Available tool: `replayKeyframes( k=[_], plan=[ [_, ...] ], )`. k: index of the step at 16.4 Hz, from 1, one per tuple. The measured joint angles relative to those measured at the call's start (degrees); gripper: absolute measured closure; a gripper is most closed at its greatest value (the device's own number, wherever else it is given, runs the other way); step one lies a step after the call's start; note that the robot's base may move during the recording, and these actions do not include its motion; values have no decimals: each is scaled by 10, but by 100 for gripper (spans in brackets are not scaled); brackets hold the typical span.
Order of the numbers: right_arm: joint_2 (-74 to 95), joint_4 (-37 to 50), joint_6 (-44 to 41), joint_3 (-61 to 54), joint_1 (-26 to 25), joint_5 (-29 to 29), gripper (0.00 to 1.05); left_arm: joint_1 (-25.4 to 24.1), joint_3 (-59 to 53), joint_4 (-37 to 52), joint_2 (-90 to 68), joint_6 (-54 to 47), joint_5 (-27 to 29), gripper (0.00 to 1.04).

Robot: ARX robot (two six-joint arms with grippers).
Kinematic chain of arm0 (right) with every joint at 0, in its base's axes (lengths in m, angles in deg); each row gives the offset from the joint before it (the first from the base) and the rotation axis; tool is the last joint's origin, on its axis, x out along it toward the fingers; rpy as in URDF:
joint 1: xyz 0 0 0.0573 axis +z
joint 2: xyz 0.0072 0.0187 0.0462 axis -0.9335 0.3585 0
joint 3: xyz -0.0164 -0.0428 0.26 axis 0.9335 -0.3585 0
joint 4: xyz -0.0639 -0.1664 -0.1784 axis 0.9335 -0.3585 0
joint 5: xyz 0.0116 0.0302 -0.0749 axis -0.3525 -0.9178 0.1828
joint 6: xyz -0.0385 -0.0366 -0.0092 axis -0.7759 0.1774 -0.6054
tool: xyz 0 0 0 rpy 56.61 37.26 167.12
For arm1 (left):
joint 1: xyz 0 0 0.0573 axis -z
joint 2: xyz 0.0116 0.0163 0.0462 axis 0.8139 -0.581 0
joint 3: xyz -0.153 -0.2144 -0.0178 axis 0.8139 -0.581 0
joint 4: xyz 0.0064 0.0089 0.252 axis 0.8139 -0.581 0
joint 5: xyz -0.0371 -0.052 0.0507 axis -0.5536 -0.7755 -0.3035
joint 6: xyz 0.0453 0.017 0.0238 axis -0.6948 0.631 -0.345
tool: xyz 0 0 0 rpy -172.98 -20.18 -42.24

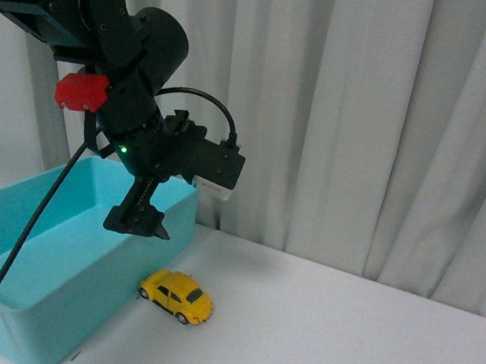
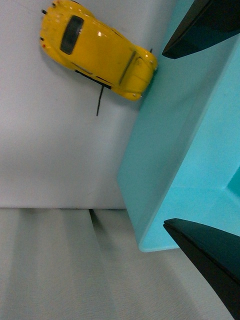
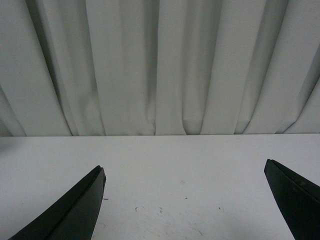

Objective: Wind up and store yellow beetle toy

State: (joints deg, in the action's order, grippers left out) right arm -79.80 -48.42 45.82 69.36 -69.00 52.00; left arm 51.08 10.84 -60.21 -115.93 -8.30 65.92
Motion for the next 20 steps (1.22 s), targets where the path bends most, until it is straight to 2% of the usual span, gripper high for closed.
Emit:
replayKeyframes(
  k=[2,5,15,20],
  plan=[
    [0,0,0,0,0,0,7,2,20,-42,-17,-57,32,7],
    [0,0,0,0,0,0,7,5,26,-73,-38,-83,49,7],
    [0,0,0,0,0,0,7,38,28,-60,-95,-50,63,7],
    [0,0,0,0,0,0,7,38,31,-44,-131,10,84,7]
  ],
)
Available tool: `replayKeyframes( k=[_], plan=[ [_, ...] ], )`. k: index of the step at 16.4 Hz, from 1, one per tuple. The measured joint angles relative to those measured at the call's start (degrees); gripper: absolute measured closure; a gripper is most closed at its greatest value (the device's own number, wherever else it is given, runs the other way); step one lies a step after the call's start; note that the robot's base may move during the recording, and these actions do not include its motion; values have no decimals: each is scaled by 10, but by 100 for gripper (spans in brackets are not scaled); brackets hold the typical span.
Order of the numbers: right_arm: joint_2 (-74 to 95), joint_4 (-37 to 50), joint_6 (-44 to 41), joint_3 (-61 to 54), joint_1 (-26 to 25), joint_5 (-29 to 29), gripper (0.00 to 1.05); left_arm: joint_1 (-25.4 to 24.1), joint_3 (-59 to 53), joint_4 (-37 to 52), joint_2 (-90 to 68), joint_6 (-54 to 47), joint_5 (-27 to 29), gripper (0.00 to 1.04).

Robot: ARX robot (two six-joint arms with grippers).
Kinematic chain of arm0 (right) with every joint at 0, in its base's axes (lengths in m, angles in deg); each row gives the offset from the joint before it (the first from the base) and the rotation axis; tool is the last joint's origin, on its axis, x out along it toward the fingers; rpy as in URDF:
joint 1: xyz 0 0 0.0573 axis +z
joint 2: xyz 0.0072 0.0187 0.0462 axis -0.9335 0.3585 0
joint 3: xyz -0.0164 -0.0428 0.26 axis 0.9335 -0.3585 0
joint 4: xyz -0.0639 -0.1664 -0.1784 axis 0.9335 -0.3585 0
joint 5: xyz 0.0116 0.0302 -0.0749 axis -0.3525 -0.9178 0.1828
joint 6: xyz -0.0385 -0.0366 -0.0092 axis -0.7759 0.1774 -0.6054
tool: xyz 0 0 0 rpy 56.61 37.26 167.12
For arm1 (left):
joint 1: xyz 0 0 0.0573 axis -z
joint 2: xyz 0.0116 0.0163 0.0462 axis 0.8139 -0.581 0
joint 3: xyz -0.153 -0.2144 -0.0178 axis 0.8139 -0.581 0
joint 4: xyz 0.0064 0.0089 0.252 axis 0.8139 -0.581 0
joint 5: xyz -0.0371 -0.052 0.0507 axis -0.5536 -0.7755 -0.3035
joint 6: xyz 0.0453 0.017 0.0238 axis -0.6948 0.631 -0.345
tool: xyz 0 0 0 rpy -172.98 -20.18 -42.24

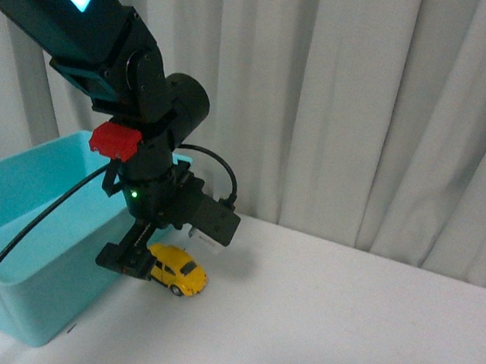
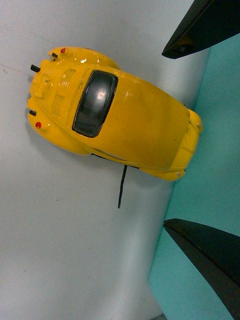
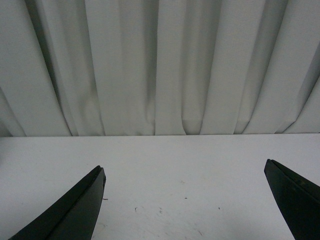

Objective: Wind up and store yellow beetle toy

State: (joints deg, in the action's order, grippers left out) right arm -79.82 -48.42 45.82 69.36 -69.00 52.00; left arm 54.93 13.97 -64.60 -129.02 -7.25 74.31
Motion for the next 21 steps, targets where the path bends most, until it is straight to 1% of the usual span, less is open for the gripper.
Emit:
replayKeyframes(
  k=[3,4,5,9,10,11,12,14,17,18,19,20,21],
  plan=[
    [0,0,0,0,0,0,7,0,0,5,-10,12,0,7],
    [0,0,0,0,0,0,7,1,0,9,-11,10,0,9],
    [0,0,0,0,0,0,7,2,0,12,-12,10,0,16],
    [0,0,0,0,0,0,7,4,0,20,-12,9,-2,58],
    [0,0,0,0,0,0,7,6,0,20,-12,1,-2,64],
    [0,0,0,0,0,0,7,7,1,17,-9,-8,-3,68],
    [0,0,0,0,0,0,7,13,2,5,-1,-33,-23,73],
    [0,0,0,0,0,0,7,23,2,-14,3,-47,-45,73],
    [0,0,0,0,0,0,7,31,0,-42,37,-30,-87,73],
    [0,0,0,0,0,0,7,13,26,-80,95,33,-162,73],
    [0,0,0,0,0,0,7,-14,66,-93,129,99,-207,73],
    [0,0,0,0,0,0,7,-41,99,-105,147,155,-227,73],
    [0,0,0,0,0,0,7,-60,117,-111,157,184,-242,73]
  ],
)
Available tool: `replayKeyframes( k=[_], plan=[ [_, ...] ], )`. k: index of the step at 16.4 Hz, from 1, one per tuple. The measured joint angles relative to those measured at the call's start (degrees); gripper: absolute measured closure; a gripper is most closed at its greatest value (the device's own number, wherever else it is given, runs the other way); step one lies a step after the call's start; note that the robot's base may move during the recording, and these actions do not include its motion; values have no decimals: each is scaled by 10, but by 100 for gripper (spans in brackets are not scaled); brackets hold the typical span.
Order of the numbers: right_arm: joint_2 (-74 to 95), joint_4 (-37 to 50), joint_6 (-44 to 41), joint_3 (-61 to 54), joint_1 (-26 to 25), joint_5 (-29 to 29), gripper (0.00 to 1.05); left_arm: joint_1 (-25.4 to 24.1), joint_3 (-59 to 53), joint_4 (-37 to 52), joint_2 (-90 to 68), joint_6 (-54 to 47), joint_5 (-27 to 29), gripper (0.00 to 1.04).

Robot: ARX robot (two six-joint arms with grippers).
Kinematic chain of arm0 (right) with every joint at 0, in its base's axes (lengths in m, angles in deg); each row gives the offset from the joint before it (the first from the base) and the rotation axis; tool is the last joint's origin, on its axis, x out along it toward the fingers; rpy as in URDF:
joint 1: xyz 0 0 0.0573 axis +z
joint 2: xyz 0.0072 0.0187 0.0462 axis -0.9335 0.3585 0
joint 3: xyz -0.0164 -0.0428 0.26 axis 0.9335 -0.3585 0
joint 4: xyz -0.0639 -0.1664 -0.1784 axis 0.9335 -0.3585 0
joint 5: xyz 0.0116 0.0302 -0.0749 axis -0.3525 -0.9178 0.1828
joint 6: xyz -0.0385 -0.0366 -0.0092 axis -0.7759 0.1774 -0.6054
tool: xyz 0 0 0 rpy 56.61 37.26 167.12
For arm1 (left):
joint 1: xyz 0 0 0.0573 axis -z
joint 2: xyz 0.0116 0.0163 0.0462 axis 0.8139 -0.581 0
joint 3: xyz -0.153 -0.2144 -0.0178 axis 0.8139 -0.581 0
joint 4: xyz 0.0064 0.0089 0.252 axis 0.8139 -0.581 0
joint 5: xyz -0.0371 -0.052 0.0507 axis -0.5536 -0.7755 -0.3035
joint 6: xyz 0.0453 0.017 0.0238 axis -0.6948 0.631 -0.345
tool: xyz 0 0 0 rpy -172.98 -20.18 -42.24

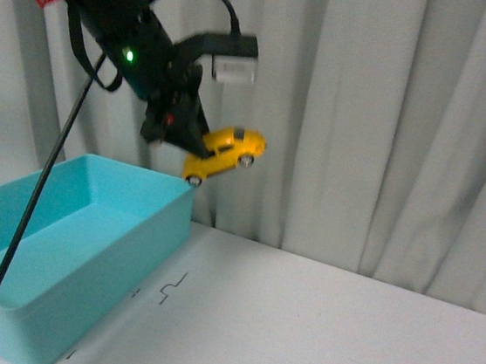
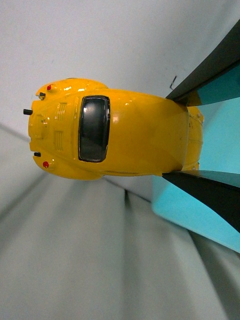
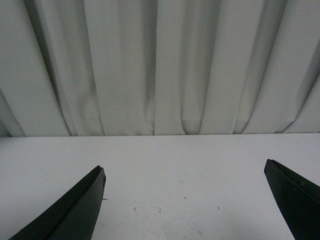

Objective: Wind up and store yellow beetle toy

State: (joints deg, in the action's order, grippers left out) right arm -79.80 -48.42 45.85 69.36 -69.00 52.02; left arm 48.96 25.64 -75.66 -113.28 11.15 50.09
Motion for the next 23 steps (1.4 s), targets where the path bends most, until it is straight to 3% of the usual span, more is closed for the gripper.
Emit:
replayKeyframes(
  k=[4,8,13,23],
  plan=[
    [0,0,0,0,0,0,7,-97,42,0,22,169,-10,73],
    [0,0,0,0,0,0,7,-160,26,-5,-24,303,84,74],
    [0,0,0,0,0,0,7,-184,-17,39,-95,406,188,74],
    [0,0,0,0,0,0,7,-176,-29,77,-181,440,248,74]
  ],
)
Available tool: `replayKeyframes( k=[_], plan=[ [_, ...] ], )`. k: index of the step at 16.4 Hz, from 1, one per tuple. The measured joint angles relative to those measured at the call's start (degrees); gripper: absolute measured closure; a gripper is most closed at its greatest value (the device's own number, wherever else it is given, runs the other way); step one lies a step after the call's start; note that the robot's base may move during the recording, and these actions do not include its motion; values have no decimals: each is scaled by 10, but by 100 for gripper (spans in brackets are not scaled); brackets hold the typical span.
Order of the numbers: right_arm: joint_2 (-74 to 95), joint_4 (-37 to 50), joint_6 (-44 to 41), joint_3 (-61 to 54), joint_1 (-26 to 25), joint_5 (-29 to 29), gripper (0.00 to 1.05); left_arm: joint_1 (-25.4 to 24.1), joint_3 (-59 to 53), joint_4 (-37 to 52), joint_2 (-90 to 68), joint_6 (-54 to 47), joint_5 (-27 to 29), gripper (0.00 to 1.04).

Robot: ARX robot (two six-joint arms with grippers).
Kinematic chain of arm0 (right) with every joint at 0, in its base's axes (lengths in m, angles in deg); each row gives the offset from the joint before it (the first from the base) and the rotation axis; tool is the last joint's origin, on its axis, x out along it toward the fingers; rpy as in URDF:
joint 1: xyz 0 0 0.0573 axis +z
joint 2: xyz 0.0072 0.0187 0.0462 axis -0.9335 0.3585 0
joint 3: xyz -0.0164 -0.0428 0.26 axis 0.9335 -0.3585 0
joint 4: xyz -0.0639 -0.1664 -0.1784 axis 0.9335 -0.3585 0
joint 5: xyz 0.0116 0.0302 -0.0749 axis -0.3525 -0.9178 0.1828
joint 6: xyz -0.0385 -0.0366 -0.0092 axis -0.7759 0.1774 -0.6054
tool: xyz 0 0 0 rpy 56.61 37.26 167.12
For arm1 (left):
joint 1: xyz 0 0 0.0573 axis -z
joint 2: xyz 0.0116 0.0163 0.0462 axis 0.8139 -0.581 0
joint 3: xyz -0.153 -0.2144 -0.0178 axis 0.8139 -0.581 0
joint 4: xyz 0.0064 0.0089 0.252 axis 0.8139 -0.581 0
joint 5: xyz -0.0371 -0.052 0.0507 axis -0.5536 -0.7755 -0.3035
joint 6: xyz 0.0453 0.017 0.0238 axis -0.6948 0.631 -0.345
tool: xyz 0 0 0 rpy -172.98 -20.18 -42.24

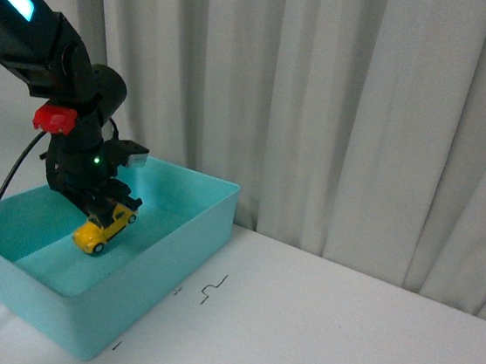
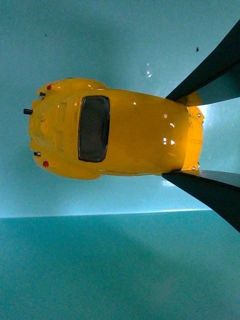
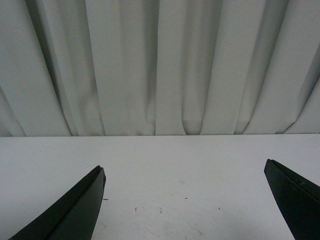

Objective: Wind up and store yellow beetle toy

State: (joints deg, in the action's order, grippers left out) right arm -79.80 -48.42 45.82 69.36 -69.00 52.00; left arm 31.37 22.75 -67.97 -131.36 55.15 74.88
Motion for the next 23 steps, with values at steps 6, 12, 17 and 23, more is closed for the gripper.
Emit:
replayKeyframes(
  k=[6,12,17,23],
  plan=[
    [0,0,0,0,0,0,7,12,2,14,-18,-14,13,74],
    [0,0,0,0,0,0,7,15,2,13,-18,-14,-19,17],
    [0,0,0,0,0,0,7,12,-43,68,68,-30,-110,7],
    [0,0,0,0,0,0,7,-13,-213,147,323,-34,-220,7]
  ],
)
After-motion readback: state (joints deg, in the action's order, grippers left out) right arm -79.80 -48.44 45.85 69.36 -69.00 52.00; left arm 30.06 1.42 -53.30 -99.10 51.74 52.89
